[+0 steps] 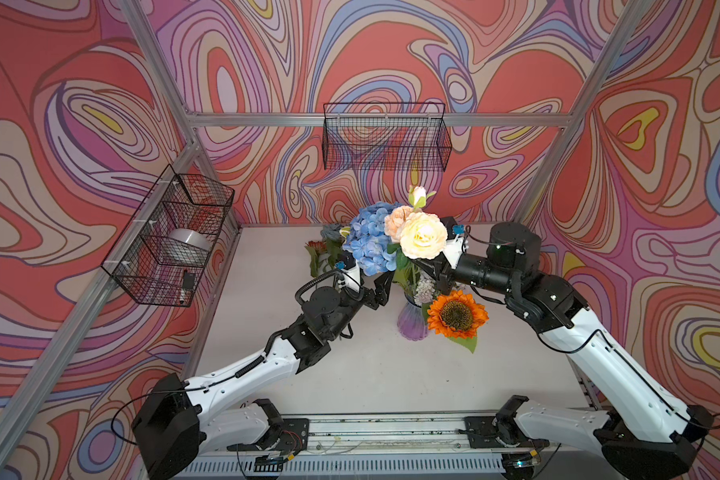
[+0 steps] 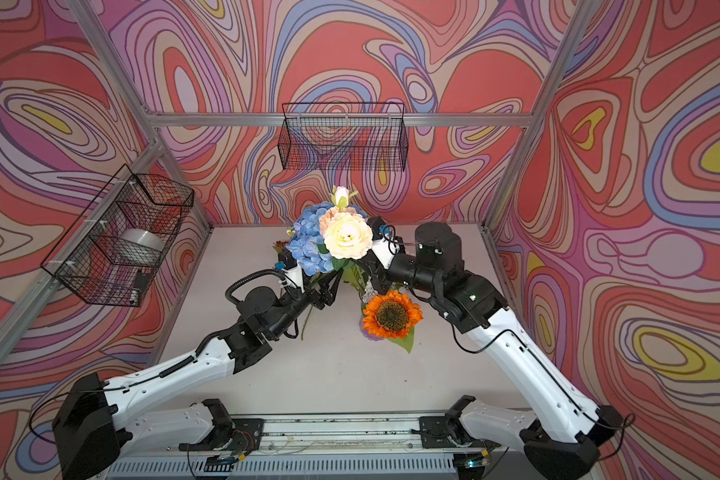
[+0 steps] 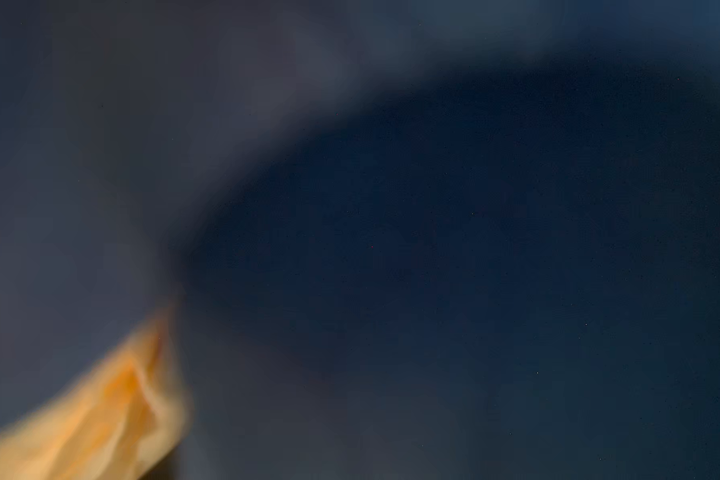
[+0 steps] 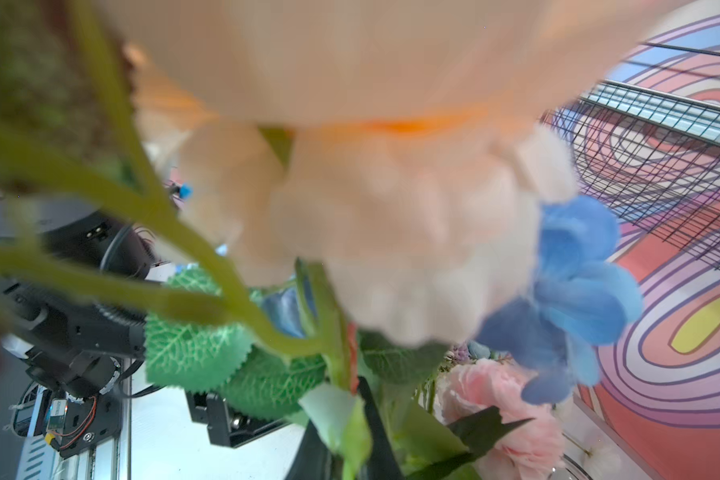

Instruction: Arrange the flowers into the vase

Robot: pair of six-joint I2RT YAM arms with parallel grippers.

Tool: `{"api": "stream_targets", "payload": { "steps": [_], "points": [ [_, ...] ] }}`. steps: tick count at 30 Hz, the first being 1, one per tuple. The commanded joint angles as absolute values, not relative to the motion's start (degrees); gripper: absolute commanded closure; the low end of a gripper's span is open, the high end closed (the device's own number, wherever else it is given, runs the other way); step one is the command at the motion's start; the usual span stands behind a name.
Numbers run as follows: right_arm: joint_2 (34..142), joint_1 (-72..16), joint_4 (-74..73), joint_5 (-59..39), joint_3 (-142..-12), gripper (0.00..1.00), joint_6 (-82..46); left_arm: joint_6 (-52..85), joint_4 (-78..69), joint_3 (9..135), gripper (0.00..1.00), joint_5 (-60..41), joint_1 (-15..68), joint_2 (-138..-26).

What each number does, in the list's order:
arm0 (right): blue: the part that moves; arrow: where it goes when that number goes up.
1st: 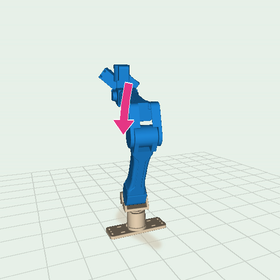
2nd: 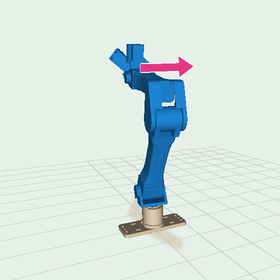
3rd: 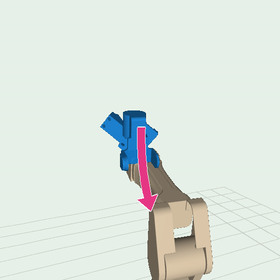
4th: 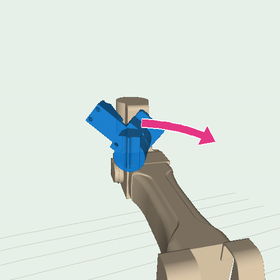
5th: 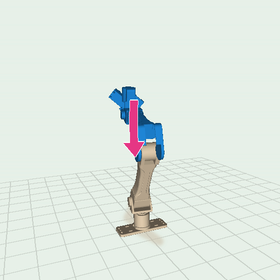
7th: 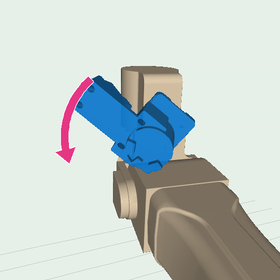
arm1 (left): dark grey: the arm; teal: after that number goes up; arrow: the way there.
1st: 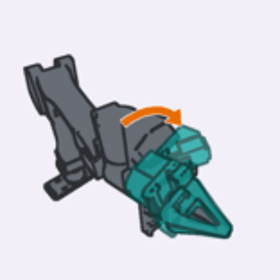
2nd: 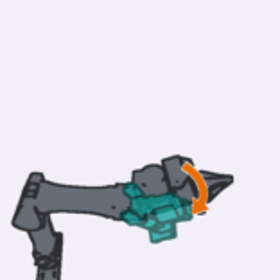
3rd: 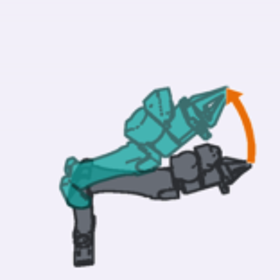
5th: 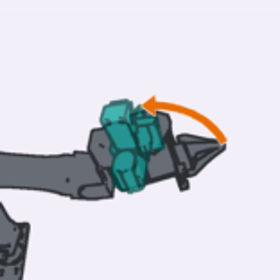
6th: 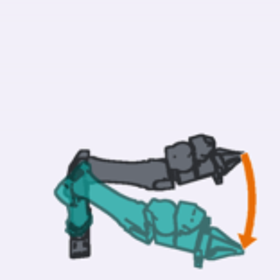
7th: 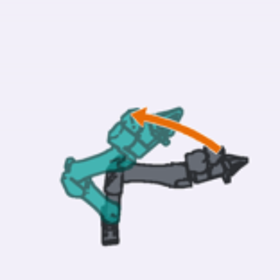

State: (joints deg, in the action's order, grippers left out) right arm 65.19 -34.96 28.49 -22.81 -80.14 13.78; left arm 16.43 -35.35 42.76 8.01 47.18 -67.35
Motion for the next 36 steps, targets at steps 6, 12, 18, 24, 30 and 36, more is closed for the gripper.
{"api": "stream_targets", "payload": {
  "steps": [6,12,18,24,30,36],
  "points": [
    [57.6,-35.2,16.3,-26.1,-68.6,0.89,18.1,19.1,-38.1,45.0,0.21,5.7,45.4,-68.7],
    [61.0,-35.2,18.9,-27.3,-71.3,0.87,19.2,19.9,-38.5,45.1,0.21,4.8,45.3,-69.1],
    [64.1,-35.2,22.6,-27.2,-74.1,0.77,19.4,20.1,-37.9,44.7,0.21,4.6,45.2,-68.2],
    [62.5,-35.2,20.8,-26.4,-73.3,0.55,18.7,19.8,-34.9,44.7,0.21,3.6,45.2,-65.7],
    [61.4,-35.2,19.5,-26.5,-73.3,0.52,18.0,21.3,-29.2,43.4,0.21,1.3,45.3,-61.7],
    [61.2,-35.2,18.8,-25.8,-73.3,0.50,17.2,24.2,-29.4,40.5,0.31,-6.6,45.4,-57.4]
  ]
}}
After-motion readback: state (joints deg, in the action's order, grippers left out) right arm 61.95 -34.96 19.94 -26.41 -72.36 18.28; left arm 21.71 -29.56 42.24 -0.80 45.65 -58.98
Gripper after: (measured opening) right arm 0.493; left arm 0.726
